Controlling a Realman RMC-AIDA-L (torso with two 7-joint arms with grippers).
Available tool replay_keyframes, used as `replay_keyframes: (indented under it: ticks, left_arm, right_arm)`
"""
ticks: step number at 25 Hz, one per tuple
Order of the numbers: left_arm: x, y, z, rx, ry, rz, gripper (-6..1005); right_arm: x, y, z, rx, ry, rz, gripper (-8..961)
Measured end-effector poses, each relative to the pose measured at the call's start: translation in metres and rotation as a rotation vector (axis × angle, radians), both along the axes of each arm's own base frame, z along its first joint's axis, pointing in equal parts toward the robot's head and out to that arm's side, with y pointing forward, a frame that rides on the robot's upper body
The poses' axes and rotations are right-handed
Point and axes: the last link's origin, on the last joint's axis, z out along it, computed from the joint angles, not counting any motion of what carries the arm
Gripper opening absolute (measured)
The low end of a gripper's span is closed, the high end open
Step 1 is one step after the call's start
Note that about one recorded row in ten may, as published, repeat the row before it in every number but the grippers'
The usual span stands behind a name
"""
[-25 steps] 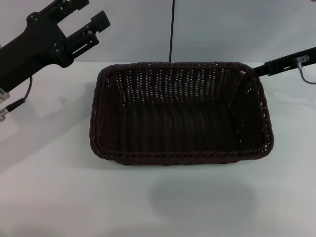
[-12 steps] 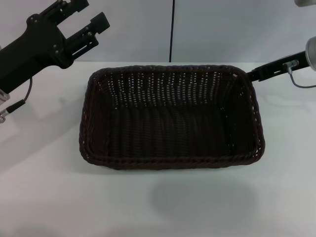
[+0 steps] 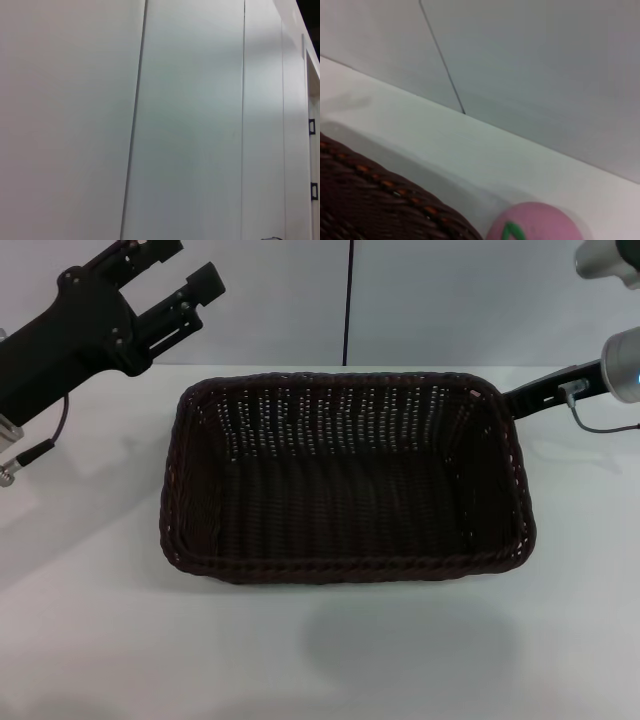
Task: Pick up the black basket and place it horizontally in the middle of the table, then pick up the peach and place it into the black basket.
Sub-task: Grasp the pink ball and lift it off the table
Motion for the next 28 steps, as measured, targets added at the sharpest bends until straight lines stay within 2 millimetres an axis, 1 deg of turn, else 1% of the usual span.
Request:
replay_keyframes:
  ticks: [1,2,13,16,18,19,20,21,22,23,24,25,26,27,28]
  left_arm:
    - [0.0,0.0,0.0,-0.002,-0.001,0.0,695]
    - [0.001,0.001,-0.002,-0.007,-0.005,0.002,695]
    - [0.001,0.002,-0.002,-0.003,0.0,-0.002,695]
    - [0.001,0.002,-0.002,-0.002,0.0,-0.002,695]
    - [0.001,0.002,-0.002,0.0,-0.001,-0.002,695]
    - [0.001,0.002,-0.002,0.0,-0.001,-0.002,695]
    - [0.001,0.002,-0.001,0.0,-0.001,-0.002,695]
    - [0.0,0.002,-0.001,0.0,-0.002,-0.002,695]
    - [0.0,0.002,-0.001,0.0,-0.002,-0.002,695]
    - [0.0,0.001,-0.001,0.0,-0.002,-0.002,695]
    - [0.0,0.001,-0.001,0.001,-0.003,-0.001,695]
    - [0.0,0.001,-0.001,0.001,-0.004,-0.001,695]
    - [0.0,0.001,-0.001,0.001,-0.004,-0.001,695]
    - [-0.001,0.0,-0.001,0.001,-0.005,0.0,695]
    - [-0.001,0.0,-0.001,0.001,-0.005,-0.001,695]
  right_arm:
    - [0.0,0.0,-0.001,0.001,0.0,0.002,522]
    - [-0.001,0.0,-0.002,0.005,0.0,0.004,294]
    - [0.0,0.001,0.002,0.024,0.006,0.003,116]
    - [0.001,0.0,0.006,0.033,0.017,0.001,94]
    - [0.001,-0.004,0.019,0.072,0.065,0.003,80]
    - [0.001,-0.004,0.019,0.072,0.065,0.003,72]
    - [0.001,-0.009,0.032,0.114,0.123,0.01,65]
    - [0.001,-0.009,0.032,0.114,0.123,0.01,59]
    - [0.0,-0.015,0.046,0.153,0.182,0.019,53]
    - [0.0,-0.015,0.046,0.153,0.182,0.019,46]
    - [-0.001,-0.02,0.053,0.175,0.219,0.026,40]
    - [-0.003,-0.026,0.066,0.21,0.282,0.044,34]
    - [-0.003,-0.026,0.066,0.21,0.282,0.044,35]
    - [-0.006,-0.03,0.073,0.225,0.318,0.057,36]
    - [-0.013,-0.036,0.081,0.234,0.376,0.092,37]
